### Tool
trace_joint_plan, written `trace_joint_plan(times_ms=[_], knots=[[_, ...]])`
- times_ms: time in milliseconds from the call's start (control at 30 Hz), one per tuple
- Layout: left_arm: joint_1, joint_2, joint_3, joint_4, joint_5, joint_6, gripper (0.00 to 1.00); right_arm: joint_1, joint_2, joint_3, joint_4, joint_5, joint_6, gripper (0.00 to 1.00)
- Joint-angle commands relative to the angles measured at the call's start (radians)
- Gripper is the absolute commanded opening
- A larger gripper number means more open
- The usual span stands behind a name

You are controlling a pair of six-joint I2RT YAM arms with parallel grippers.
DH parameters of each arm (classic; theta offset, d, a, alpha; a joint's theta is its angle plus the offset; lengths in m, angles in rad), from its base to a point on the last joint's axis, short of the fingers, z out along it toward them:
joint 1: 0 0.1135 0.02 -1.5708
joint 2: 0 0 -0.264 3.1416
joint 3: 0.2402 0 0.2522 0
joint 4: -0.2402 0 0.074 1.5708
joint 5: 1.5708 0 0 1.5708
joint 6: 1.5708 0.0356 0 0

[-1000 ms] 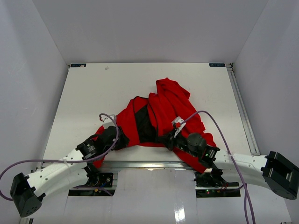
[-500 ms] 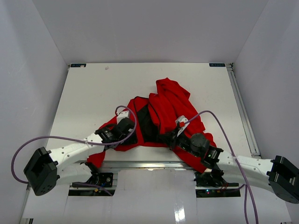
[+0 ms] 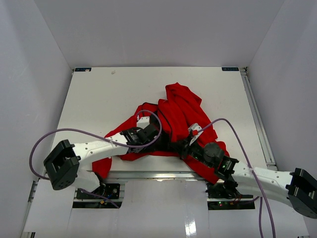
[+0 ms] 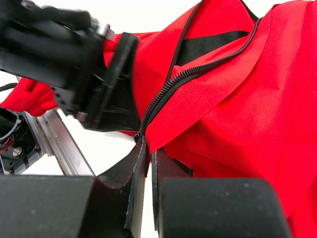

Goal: Zip up the jacket

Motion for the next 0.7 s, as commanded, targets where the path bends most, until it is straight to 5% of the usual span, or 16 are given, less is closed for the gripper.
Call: trace_joint_plan(times_ms=[0,300,533,667], knots=[[-0.001,0.129,0.069,-0.115,-0.049,-0.14,0.62,0.005,-0.062,-0.025,0.012,0.035,-0.006,0.08],[0.009,0.241,0.061,-0.094,-0.071,-0.217,0.59,0.005,-0.111,-0.043,-0.003,0.058,-0.007,0.08],[0.02,0.147,-0.04,-0.044,-0.064,-0.214,0.16,0.005,-0.102,-0.042,0.004,0.054,-0.006,0.08],[0.029,0.07,-0.078,-0.042,-0.073,-0.208,0.11,0.005,-0.1,-0.039,0.001,0.057,-0.006,0.08]])
